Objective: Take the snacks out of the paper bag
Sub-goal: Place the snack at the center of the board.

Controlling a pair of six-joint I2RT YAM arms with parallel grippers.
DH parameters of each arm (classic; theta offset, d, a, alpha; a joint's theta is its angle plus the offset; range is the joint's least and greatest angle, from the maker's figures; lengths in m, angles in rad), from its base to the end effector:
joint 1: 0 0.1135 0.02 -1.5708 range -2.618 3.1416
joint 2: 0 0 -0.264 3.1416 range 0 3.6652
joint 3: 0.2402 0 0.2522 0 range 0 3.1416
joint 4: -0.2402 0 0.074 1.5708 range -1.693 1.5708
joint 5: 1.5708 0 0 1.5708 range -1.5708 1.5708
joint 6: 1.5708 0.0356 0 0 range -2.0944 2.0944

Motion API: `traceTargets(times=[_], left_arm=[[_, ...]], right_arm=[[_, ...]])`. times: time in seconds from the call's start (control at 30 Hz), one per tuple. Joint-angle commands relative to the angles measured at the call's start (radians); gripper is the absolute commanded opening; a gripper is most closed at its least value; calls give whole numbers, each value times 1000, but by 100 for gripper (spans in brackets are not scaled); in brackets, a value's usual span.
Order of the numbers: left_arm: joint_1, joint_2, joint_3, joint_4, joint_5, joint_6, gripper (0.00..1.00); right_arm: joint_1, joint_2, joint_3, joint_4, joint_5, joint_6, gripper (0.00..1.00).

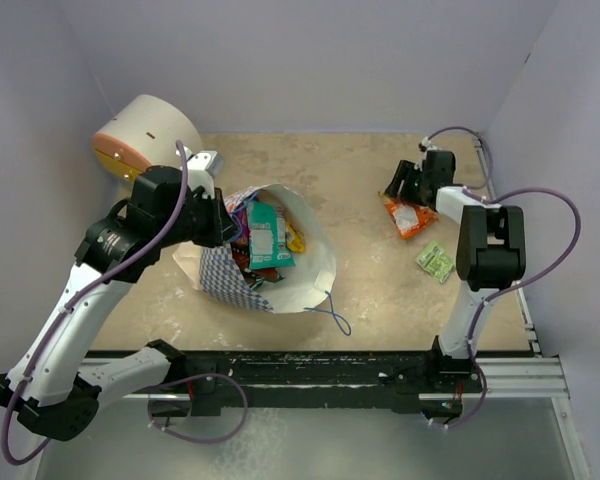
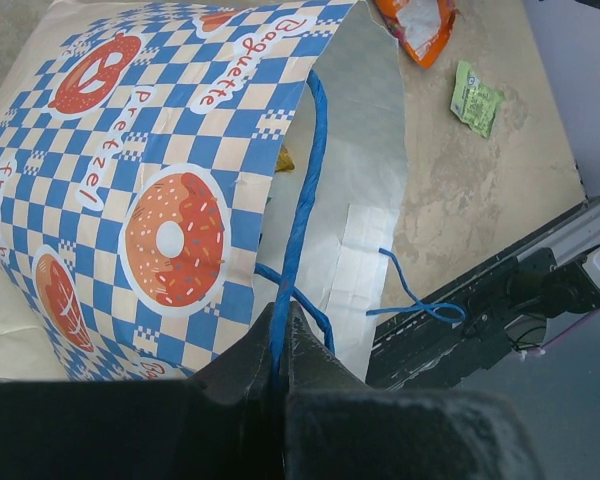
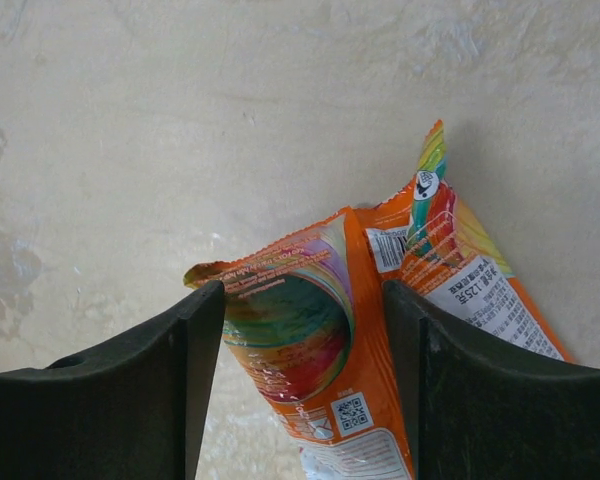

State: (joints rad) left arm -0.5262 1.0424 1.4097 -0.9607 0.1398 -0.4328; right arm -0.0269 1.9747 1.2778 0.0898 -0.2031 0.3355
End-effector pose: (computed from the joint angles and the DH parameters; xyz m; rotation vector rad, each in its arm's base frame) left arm 0.1571 -0.0970 0.4244 0.1880 2.2353 -0.6891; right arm 0.4396 -0.0046 0.1829 0.2796 2.1731 0.3961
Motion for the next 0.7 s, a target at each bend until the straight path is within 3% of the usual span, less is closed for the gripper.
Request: traceTargets(times=[0.0, 0.23, 0.43, 0.67], left_arm=[[0, 2, 10, 2, -23, -30, 0], [0, 7, 20, -14, -47, -43, 0], [0, -6, 18, -20, -64, -83, 0], [0, -16, 18, -41, -29, -158, 0]], right_arm=[[-7, -108, -48, -57, -3, -51, 69], [-6, -293, 49, -198, 167, -165, 85], [36, -479, -79, -202, 7, -51, 85], [346, -776, -316, -194, -30, 40, 85]])
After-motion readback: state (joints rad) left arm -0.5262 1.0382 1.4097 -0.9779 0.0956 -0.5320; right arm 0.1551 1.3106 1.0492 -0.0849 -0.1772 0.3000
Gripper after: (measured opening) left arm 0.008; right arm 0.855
